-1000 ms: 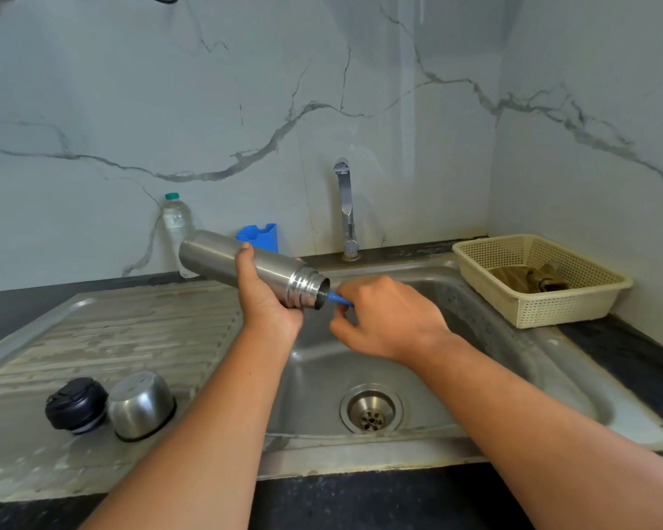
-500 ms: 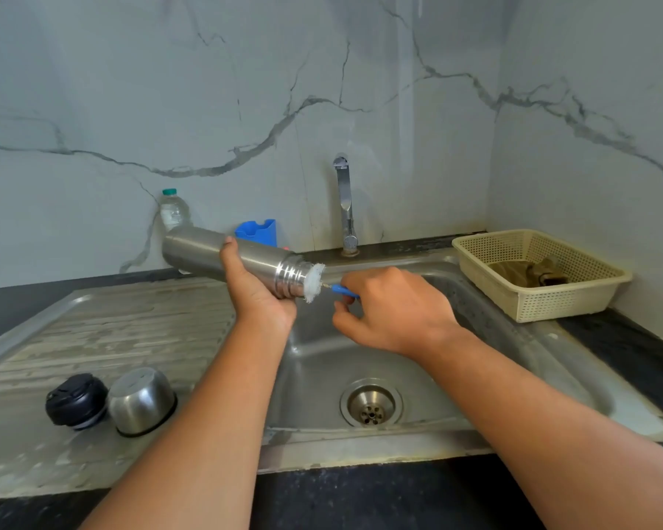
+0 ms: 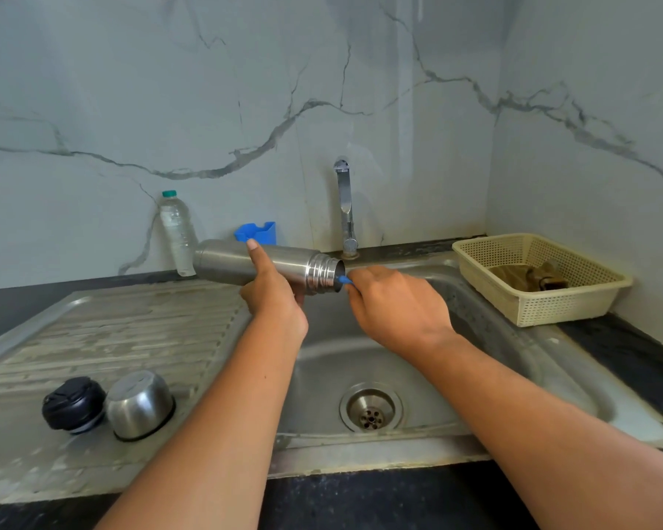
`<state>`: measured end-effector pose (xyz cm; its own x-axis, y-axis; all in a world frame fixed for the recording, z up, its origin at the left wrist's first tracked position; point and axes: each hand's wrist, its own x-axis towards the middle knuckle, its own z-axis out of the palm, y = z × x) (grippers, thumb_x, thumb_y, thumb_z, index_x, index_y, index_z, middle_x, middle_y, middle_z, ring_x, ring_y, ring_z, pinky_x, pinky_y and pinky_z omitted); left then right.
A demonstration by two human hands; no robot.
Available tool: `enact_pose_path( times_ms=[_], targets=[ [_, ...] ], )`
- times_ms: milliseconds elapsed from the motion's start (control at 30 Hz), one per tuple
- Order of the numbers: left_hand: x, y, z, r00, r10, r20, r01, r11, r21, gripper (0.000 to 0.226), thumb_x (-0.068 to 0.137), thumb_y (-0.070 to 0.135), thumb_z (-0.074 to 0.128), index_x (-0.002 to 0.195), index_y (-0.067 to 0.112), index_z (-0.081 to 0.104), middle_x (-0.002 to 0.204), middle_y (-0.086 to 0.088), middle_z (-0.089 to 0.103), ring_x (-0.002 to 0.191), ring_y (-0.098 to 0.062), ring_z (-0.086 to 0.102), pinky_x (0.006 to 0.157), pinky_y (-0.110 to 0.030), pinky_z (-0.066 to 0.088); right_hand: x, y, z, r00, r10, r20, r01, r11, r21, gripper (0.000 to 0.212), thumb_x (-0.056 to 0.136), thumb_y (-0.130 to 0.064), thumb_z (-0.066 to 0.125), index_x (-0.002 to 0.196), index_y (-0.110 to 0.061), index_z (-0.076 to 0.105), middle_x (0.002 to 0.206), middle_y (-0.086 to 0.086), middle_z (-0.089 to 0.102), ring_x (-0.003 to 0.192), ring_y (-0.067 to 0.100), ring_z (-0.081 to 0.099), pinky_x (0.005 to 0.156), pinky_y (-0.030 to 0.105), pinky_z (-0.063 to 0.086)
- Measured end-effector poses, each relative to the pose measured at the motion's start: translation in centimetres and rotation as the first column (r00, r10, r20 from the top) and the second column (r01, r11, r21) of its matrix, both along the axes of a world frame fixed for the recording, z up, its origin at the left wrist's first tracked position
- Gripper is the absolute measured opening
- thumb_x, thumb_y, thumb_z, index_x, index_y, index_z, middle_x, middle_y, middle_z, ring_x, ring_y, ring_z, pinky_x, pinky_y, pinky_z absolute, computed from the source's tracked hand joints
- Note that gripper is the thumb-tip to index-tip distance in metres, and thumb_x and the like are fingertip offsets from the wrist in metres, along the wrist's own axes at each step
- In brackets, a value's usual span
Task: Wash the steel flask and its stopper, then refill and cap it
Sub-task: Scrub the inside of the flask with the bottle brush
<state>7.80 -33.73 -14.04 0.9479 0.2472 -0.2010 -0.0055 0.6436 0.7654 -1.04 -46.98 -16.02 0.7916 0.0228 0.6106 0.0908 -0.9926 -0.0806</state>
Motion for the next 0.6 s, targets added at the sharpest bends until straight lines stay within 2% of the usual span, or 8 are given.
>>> enact_pose_path(
  times_ms=[100,167,300,367,500,600],
  targets=[
    [0.1,0.2,-0.1,1.000,-0.026,-0.004,0.026,0.999,0.042,0.070,0.086,0.074,0.064,0.130,0.019,0.060,0.127,-0.004,0.064,0.101,-0.018,0.071,0.069,-0.031,0.060,0.2,0.0,-0.1,0.999,-0.032,0.016,0.032,0.999,0.001,0.028,0.107,-0.035,0.039,0.118,-0.021,0.060,0.106,0.003,0.065,0.086,0.033,0.066,0.061,0.037,0.045],
    [0.1,0.2,-0.2,0.997,-0.066,0.029,0.066,0.998,0.018,0.059,0.093,0.064,0.064,0.128,0.016,0.059,0.120,-0.005,0.069,0.100,-0.019,0.071,0.077,-0.032,0.060,0.1,-0.2,-0.1,0.998,-0.056,0.035,0.056,0.998,0.001,0.028,0.107,-0.035,0.039,0.116,-0.021,0.061,0.104,0.003,0.065,0.085,0.033,0.066,0.059,0.036,0.042],
    [0.3,0.2,-0.2,0.991,-0.127,0.037,0.130,0.987,-0.098,0.048,0.102,0.041,0.064,0.136,0.010,0.053,0.117,-0.013,0.071,0.104,-0.028,0.072,0.093,-0.050,0.061,0.3,-0.3,-0.2,0.998,-0.060,-0.004,0.060,0.998,0.020,0.024,0.106,-0.033,0.042,0.114,-0.021,0.062,0.103,0.004,0.065,0.084,0.033,0.065,0.061,0.035,0.039],
    [0.4,0.2,0.0,0.980,-0.187,0.063,0.195,0.967,-0.166,0.049,0.102,0.039,0.064,0.141,0.010,0.053,0.121,-0.016,0.070,0.107,-0.031,0.071,0.097,-0.056,0.057,0.5,-0.5,-0.1,0.997,-0.048,-0.055,0.052,0.996,0.070,0.021,0.105,-0.032,0.044,0.112,-0.022,0.061,0.103,0.005,0.065,0.083,0.033,0.063,0.062,0.035,0.039],
    [0.7,0.9,0.4,0.959,-0.253,0.131,0.278,0.931,-0.238,0.071,0.081,0.065,0.078,0.128,0.016,0.061,0.118,-0.013,0.074,0.104,-0.034,0.074,0.095,-0.059,0.057,0.3,-0.2,-0.1,0.988,0.067,-0.141,-0.050,0.991,0.123,0.023,0.105,-0.037,0.043,0.109,-0.026,0.062,0.094,0.000,0.063,0.075,0.028,0.057,0.061,0.034,0.041],
    [1.5,2.1,-0.1,0.977,-0.194,0.085,0.210,0.939,-0.271,0.074,0.073,0.065,0.085,0.123,0.015,0.063,0.115,-0.012,0.075,0.096,-0.035,0.076,0.078,-0.058,0.062,-0.4,-0.4,0.4,0.969,0.171,-0.176,-0.149,0.980,0.133,0.026,0.102,-0.042,0.045,0.094,-0.025,0.063,0.074,-0.005,0.059,0.067,0.025,0.058,0.054,0.032,0.037]
  ],
)
